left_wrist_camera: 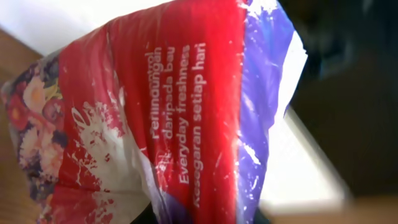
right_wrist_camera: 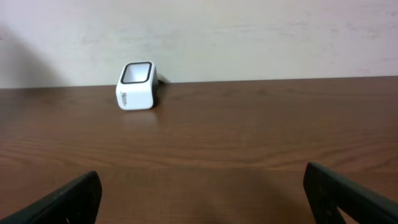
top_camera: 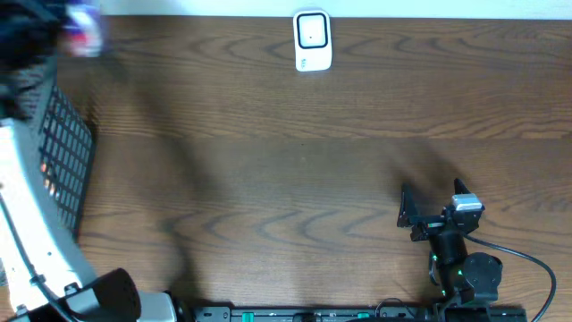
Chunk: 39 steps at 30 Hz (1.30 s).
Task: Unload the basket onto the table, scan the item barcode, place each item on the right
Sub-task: 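Carry the pink pack out and set it near the scanner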
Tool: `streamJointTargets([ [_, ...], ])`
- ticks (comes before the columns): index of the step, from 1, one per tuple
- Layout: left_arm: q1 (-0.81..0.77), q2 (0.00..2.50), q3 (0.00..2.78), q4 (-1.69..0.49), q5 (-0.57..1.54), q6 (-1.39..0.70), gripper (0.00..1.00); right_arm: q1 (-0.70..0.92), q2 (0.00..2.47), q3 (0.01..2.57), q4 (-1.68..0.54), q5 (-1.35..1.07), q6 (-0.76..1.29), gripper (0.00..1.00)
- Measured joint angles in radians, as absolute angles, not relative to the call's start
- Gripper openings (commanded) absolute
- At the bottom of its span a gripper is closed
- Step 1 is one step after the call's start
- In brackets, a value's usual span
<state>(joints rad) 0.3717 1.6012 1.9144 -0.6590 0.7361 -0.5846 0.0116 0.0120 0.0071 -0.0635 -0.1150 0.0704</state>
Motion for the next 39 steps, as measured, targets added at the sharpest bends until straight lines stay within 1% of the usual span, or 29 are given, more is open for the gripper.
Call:
streamJointTargets([
  [3,0.223,1.601,1.888,-0.731,0.691,-0.476,0.08,0.012,0.012,0.007,-0.063,-0.115,0.070,0.99],
  [6,0.058,1.608,1.842,-0.798,0.573,-0.402,0.08,0.012,0.012,0.007,-0.064,-0.115,0.071,0.99],
  [10,-0.123,1.658,1.785,-0.808,0.405,-0.357,0.08,0.012,0.012,0.007,-0.064,-0.115,0.071,0.99],
  [14,-0.253,1.770,1.752,-0.808,0.302,-0.337,0.08,0.012,0.012,0.007,-0.064,-0.115,0.071,0.99],
  [18,-0.334,1.905,1.743,-0.800,0.258,-0.332,0.08,0.012,0.012,0.007,-0.064,-0.115,0.071,0.99],
  [19,-0.349,1.940,1.742,-0.793,0.253,-0.331,0.14,0.012,0.012,0.007,-0.064,-0.115,0.070,0.99],
  [21,-0.372,2.004,1.742,-0.774,0.244,-0.328,0.52,0.012,0.012,0.007,-0.064,-0.115,0.071,0.99],
  [23,-0.387,2.054,1.742,-0.766,0.237,-0.324,0.72,0.012,0.012,0.007,-0.064,-0.115,0.070,0.99],
  [24,-0.393,2.076,1.741,-0.766,0.237,-0.321,0.78,0.012,0.012,0.007,-0.064,-0.115,0.071,0.99],
  [25,-0.395,2.089,1.740,-0.767,0.234,-0.315,0.81,0.012,0.012,0.007,-0.064,-0.115,0.071,0.99],
  [31,-0.379,2.074,1.751,-0.779,0.233,-0.314,0.83,0.012,0.012,0.007,-0.064,-0.115,0.070,0.99],
  [33,-0.358,2.032,1.757,-0.781,0.233,-0.314,0.84,0.012,0.012,0.007,-0.064,-0.115,0.071,0.99],
  [36,-0.303,1.921,1.778,-0.770,0.231,-0.312,0.91,0.012,0.012,0.007,-0.064,-0.115,0.070,0.99],
  [39,-0.226,1.782,1.805,-0.749,0.209,-0.313,0.92,0.012,0.012,0.007,-0.064,-0.115,0.070,0.99],
])
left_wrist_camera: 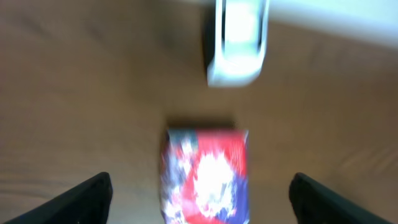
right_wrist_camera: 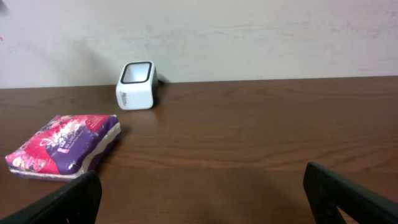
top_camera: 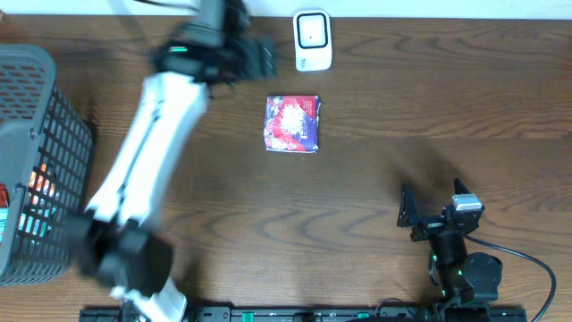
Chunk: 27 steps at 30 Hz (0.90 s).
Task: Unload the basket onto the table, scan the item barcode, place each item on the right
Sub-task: 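Carry the pink pack out and set it near the scanner, then reach the left gripper back into the basket for the green wipes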
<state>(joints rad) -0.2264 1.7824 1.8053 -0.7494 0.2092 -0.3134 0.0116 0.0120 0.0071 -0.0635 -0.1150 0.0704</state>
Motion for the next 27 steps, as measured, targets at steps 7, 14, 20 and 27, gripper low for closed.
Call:
streamJointTargets([
  [7,0.076,1.489,1.842,-0.796,0.022,-0.316,0.93,0.012,0.012,0.007,-0.064,-0.115,0.070,0.99],
  [14,0.469,1.469,1.842,-0.842,-0.049,-0.432,0.93,0.012,0.012,0.007,-0.064,-0.115,0.071,0.99],
  [20,0.746,1.559,1.834,-0.899,-0.071,-0.613,0.96,0.012,0.012,0.007,-0.064,-0.115,0.071,0.99],
  [27,0.822,1.766,1.828,-1.017,-0.109,-0.709,0.96,0.012,0.012,0.007,-0.064,-0.115,0.070,0.99],
])
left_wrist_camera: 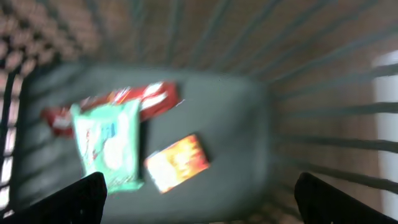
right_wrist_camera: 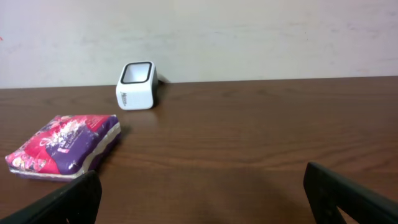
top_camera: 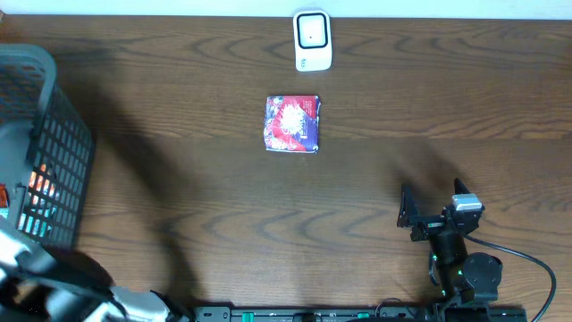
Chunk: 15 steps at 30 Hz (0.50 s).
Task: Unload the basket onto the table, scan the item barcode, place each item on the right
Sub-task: 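Reach the left gripper back into the basket for the green wipes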
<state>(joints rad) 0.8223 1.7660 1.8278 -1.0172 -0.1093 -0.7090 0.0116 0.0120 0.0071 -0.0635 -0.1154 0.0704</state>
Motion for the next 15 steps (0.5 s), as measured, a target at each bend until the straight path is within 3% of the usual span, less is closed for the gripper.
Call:
streamJointTargets([
  [15,0.821,2.138,1.821,-1.108,-0.265,-0.815,0.96,0.012,0.012,0.007,-0.064,-0.115,0.071,0.99],
])
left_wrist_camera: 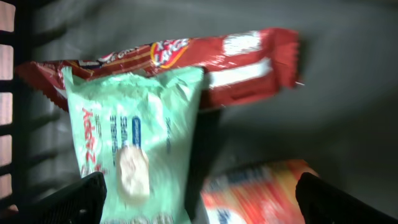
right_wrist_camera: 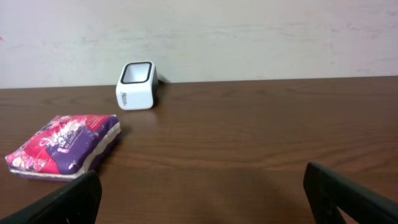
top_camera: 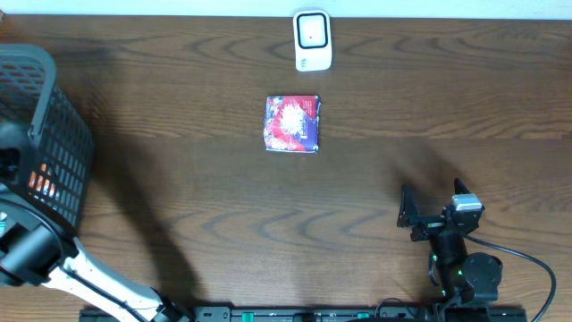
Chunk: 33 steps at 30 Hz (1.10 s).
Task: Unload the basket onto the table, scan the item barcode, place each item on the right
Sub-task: 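Reach the left gripper back into the basket for the green wipes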
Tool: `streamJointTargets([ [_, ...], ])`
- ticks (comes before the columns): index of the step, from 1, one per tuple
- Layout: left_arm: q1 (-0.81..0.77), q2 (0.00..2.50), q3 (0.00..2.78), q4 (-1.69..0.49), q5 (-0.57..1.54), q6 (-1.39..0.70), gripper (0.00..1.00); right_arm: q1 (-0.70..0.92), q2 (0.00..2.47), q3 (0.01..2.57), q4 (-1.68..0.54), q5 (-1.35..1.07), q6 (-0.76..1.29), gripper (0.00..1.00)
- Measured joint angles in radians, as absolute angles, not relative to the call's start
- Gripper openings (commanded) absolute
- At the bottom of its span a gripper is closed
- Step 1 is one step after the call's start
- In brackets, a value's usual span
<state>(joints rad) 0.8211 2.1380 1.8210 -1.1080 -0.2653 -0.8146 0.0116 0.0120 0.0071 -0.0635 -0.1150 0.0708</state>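
Note:
A white scanner (top_camera: 313, 40) stands at the table's far edge, also visible from the right wrist (right_wrist_camera: 137, 85). A red and purple packet (top_camera: 292, 123) lies flat just in front of it, and the right wrist view shows this packet (right_wrist_camera: 62, 143) too. My left gripper (left_wrist_camera: 202, 199) is open, low inside the black basket (top_camera: 54, 134). Under it lie a mint-green packet (left_wrist_camera: 137, 149), a red wrapper (left_wrist_camera: 186, 56) and an orange packet (left_wrist_camera: 261, 193). My right gripper (right_wrist_camera: 202, 193) rests open near the front right, holding nothing.
The basket occupies the left edge of the table, with my left arm (top_camera: 36, 255) reaching into it from the front. A pale wall (right_wrist_camera: 249, 37) rises behind the scanner. Brown wood tabletop (top_camera: 223, 206) lies between packet and right arm.
My left gripper has dropped lower into the basket; the green, red and orange packets now fill its view. The packet on the table and the right arm have not moved.
My left gripper first held the red and purple packet up near the basket at the far left. Then the packet lay in front of the scanner with the gripper open above it. After that the gripper was over the basket, and now it is deep inside.

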Motion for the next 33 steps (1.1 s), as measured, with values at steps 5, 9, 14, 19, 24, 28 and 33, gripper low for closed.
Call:
streamJointTargets([
  [5,0.821,2.214,1.821,-1.130,-0.300,-0.815,0.96,0.012,0.012,0.007,-0.064,-0.115,0.070,0.99],
  [9,0.821,2.231,1.814,-1.140,-0.318,-0.817,0.78,0.012,0.012,0.007,-0.064,-0.115,0.071,0.99],
  [14,0.821,2.231,1.790,-1.145,-0.334,-0.821,0.38,0.012,0.012,0.007,-0.064,-0.115,0.070,0.99],
  [19,0.821,2.231,1.788,-1.150,-0.348,-0.820,0.07,0.012,0.012,0.007,-0.064,-0.115,0.070,0.99],
  [24,0.821,2.229,1.795,-1.153,-0.341,-0.811,0.07,0.012,0.012,0.007,-0.064,-0.115,0.071,0.99],
  [28,0.823,2.207,1.836,-1.139,-0.273,-0.809,0.07,0.012,0.012,0.007,-0.064,-0.115,0.070,0.99],
  [33,0.823,1.998,1.895,-1.016,-0.055,-0.808,0.07,0.012,0.012,0.007,-0.064,-0.115,0.071,0.99],
])
